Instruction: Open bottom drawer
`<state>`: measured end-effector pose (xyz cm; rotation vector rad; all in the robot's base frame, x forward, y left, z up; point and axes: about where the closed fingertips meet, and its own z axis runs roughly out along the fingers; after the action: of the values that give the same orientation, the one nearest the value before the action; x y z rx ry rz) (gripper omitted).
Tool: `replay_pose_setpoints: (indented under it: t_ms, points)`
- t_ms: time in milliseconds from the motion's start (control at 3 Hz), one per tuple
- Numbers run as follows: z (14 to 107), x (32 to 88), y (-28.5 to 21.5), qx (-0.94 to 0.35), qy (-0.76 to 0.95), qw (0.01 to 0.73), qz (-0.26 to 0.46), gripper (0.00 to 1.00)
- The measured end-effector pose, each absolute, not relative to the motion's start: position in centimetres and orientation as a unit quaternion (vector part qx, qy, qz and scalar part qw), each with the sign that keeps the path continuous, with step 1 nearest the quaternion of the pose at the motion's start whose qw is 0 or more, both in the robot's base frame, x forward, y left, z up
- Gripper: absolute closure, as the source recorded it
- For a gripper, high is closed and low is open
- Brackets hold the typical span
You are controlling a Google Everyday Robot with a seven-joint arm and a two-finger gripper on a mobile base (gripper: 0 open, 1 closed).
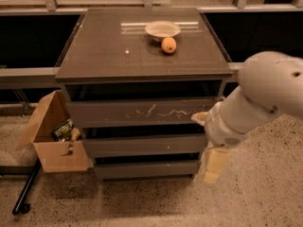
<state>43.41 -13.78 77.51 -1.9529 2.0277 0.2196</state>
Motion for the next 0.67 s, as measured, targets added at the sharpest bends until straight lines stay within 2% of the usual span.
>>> replay_pose_setpoints:
  t_ms: [333, 667]
  points:
    - [70.50, 43.39, -9.92, -0.684, 0.698, 0.166, 0.133, 0.00]
    - [70.51, 43.39, -9.91, -0.684, 0.697, 0.166, 0.133, 0.00]
